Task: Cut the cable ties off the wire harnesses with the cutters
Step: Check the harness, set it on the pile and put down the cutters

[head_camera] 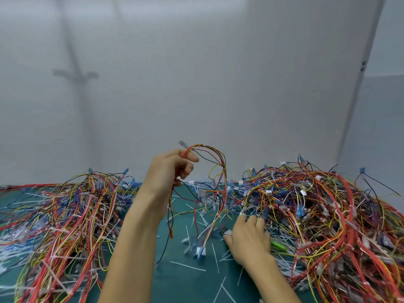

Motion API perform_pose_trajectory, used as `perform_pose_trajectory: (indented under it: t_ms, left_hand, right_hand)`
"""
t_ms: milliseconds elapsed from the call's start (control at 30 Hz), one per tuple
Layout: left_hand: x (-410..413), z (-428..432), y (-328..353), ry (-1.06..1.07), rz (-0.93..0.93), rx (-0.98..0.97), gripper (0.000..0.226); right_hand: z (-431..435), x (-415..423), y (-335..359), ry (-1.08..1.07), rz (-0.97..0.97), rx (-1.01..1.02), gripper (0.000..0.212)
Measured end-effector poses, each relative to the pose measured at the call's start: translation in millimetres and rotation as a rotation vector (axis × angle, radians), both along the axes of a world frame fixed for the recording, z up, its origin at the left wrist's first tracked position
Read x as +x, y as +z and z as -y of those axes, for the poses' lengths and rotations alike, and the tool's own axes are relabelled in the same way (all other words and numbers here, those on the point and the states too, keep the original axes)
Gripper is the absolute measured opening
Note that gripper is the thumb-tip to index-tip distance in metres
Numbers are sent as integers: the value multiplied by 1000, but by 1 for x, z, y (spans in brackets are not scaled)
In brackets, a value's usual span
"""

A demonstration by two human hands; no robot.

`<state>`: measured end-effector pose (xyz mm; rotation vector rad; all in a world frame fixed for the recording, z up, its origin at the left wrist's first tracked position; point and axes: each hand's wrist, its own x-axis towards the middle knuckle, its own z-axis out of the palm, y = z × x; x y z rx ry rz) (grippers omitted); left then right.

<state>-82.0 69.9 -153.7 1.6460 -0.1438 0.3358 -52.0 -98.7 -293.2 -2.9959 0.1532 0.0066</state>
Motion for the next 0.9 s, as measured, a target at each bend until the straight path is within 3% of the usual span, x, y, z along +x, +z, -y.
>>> perform_pose_trajectory:
  t_ms: [100, 167, 233, 333, 433, 600, 733, 900]
  left_hand:
    - [2, 1, 0, 22, 27, -36, 29]
    - [2, 2, 0, 31, 50, -69, 29]
    - [1, 3, 0, 35, 80, -125, 29]
    - [-1, 6, 2, 10, 117, -243, 29]
    - [-3, 7, 5, -26, 139, -323, 28]
    - [-6, -3, 7, 34, 140, -215, 28]
    - [-2, -10, 3, 137, 124, -37, 31]
    - [2, -16, -7, 281, 45, 305, 34]
  right_hand:
    - [-1, -3, 13, 15, 48, 20, 52]
    - [1, -3, 31, 27, 126, 165, 33]
    - [4, -4, 50, 83, 143, 526, 18]
    - [6, -13, 75, 275, 36, 1089, 17]
    - [2, -20, 83, 359, 105, 1313, 14]
    - [0, -17, 85, 263, 345, 1477, 23]
    - [8, -9, 84, 72, 687, 1378, 35]
    - [22, -2, 77, -71, 929, 1288, 30]
